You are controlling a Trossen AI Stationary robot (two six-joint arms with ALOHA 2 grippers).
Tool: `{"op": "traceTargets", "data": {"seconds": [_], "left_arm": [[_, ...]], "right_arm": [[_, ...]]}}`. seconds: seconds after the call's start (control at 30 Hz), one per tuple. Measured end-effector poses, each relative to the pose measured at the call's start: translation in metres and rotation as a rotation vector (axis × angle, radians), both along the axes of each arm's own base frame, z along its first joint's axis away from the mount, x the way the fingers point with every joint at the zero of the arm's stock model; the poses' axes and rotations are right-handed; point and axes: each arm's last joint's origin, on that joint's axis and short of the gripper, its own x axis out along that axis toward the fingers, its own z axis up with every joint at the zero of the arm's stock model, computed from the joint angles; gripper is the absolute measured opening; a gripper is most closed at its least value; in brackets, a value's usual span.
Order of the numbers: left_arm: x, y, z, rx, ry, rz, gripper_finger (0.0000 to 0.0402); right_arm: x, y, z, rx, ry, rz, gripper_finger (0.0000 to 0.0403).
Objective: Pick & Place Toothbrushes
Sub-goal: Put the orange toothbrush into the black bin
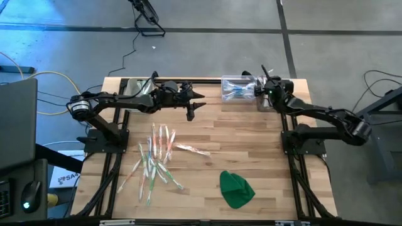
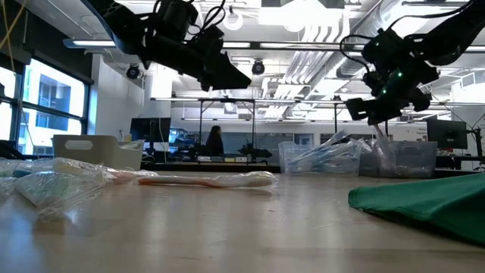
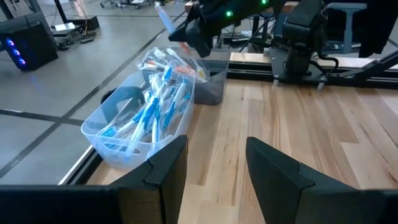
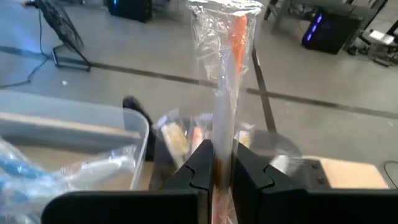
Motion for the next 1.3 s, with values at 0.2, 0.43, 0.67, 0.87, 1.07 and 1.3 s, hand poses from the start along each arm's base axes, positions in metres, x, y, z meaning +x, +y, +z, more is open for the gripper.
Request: {"op": "traceTargets", "data": {"seconds": [0.2,0.43,0.67,0.87,1.07,1.3], "left_arm": [[0.0,0.0,0.0,0.001,0.0,0.0,0.0161],[0.0,0.0,-0.001,-0.003,0.009,0.0,0.0161],[0.0,0.0,-0.001,-0.002,0.008,0.0,0.0161],[0.0,0.0,-0.001,-0.002,0.009,0.0,0.0161],[0.0,0.0,-0.001,0.006,0.01,0.001,0.0161],[0.0,0.0,-0.001,0.005,0.017,0.001,0.0161]], "right_arm": [[0.002,-0.001,-0.007,0.029,-0.028,-0.021,0.0022],[0.003,-0.001,-0.008,0.05,-0.109,-0.02,0.008],[0.004,-0.001,-0.008,0.052,-0.129,-0.025,0.0165],[0.006,0.002,-0.004,0.032,-0.144,-0.004,0.0185],[0.01,0.015,0.012,-0.076,-0.09,0.02,0.017],[0.012,0.037,0.036,-0.179,-0.11,0.115,0.0155]]}}
